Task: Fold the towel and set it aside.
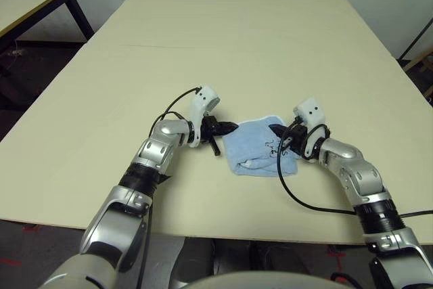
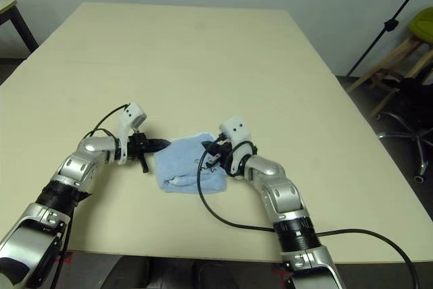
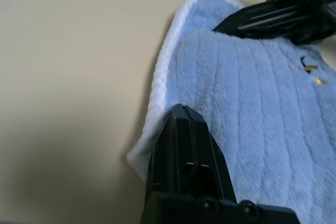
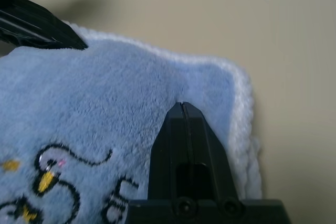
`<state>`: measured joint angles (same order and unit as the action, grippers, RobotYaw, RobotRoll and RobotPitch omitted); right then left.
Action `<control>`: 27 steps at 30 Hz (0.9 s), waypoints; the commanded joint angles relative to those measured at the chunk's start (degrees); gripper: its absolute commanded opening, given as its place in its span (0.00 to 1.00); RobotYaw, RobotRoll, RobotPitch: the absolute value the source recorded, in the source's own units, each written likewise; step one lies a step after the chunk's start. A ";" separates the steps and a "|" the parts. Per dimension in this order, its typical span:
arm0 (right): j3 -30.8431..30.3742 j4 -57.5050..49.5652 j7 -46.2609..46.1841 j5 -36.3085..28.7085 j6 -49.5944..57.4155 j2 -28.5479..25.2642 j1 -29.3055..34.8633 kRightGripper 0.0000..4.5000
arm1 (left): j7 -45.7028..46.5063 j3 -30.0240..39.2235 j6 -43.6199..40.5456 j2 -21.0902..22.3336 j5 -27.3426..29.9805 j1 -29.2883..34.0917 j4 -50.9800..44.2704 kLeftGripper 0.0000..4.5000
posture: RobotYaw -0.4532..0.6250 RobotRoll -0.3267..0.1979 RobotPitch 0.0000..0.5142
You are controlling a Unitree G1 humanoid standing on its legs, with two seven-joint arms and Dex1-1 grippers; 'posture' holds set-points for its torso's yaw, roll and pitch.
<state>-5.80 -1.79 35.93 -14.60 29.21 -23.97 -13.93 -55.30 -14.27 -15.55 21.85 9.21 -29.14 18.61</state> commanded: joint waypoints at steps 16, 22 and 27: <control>27.61 -4.75 -7.83 -25.88 43.45 -11.55 -6.84 0.78 | -9.16 12.47 -3.72 9.45 13.93 6.51 -16.62 0.67 | 0.48 0.62 0.18; 28.86 6.22 -8.26 -29.08 62.19 -9.58 -17.33 1.00 | -15.81 16.44 -5.56 14.81 19.99 10.18 -18.57 0.99 | 0.51 0.62 0.17; 22.14 10.64 -9.45 -33.04 63.29 -9.29 -16.67 1.00 | -17.93 17.38 -6.81 17.92 21.94 12.60 -19.60 0.99 | 0.53 0.62 0.17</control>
<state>18.40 7.88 27.41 -46.07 90.31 -33.52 -31.30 -72.44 2.81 -21.74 39.50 30.34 -17.37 0.20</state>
